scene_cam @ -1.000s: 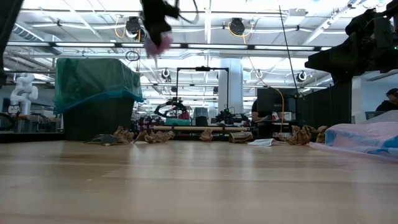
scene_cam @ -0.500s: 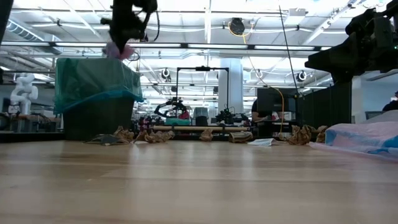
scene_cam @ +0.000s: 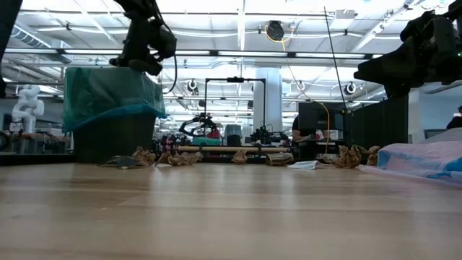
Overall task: Place trash/remove bag and relplace
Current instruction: Put the pink plastic cellophane in the trash bin, then put the brown napkin in the trash bin
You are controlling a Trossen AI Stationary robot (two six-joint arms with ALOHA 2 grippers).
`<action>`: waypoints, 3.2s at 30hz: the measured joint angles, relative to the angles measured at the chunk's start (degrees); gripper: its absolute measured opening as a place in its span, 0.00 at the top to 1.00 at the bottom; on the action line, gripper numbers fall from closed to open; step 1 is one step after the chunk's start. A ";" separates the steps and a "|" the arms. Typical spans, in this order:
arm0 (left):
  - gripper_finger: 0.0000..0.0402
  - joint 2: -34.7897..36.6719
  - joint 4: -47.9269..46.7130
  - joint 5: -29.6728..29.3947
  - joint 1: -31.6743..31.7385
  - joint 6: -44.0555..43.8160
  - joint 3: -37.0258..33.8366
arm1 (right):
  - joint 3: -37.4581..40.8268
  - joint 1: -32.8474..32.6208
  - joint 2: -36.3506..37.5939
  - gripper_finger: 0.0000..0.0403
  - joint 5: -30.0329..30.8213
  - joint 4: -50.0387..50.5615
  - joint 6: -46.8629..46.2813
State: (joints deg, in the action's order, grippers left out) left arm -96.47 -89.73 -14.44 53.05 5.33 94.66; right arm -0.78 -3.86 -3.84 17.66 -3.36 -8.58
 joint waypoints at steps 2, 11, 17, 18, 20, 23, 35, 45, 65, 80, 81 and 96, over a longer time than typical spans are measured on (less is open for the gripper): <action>0.78 0.00 0.39 -0.93 -1.14 1.08 -0.19 | -0.02 0.00 0.00 0.64 0.01 0.00 0.01; 0.48 0.02 0.22 -5.90 -4.56 2.61 1.26 | -0.02 0.00 0.02 0.64 0.01 -3.51 1.73; 0.38 0.02 -0.20 -12.15 -6.67 2.68 7.74 | -0.02 0.00 0.02 0.64 0.01 -5.44 3.45; 0.37 0.20 -0.16 -12.30 -7.03 2.63 9.03 | -0.02 0.00 0.00 0.64 0.01 -5.26 3.45; 0.37 0.75 -0.25 -12.03 -7.87 2.61 11.64 | -0.02 0.00 0.00 0.64 0.01 -5.03 3.26; 0.37 1.56 -0.25 -8.84 -10.29 2.87 15.16 | -0.02 0.00 0.00 0.64 0.01 -4.75 3.26; 0.41 -2.13 2.19 3.57 -22.96 7.03 14.34 | -0.02 0.00 0.00 0.64 -0.01 -3.02 3.26; 0.44 -12.48 16.53 6.32 -25.45 10.26 7.02 | -0.02 0.01 0.02 0.64 0.01 -1.94 1.80; 0.44 -28.76 26.05 6.95 -18.96 7.33 3.18 | -0.02 0.00 0.00 0.64 -0.01 -0.04 0.01; 0.96 -27.70 25.35 4.99 -19.02 8.57 3.13 | -0.02 0.00 0.02 0.64 -0.01 -0.02 0.20; 0.96 -26.66 24.74 4.99 -19.12 8.58 3.42 | -0.02 0.00 0.02 0.64 -0.01 -0.02 0.21; 0.98 3.30 18.95 -8.34 -21.58 1.81 3.68 | -0.02 0.00 0.00 0.64 0.01 -0.02 0.25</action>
State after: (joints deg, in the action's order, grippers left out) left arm -93.17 -70.78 -22.79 31.46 7.15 98.35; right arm -0.80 -3.86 -3.83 17.67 -3.38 -8.34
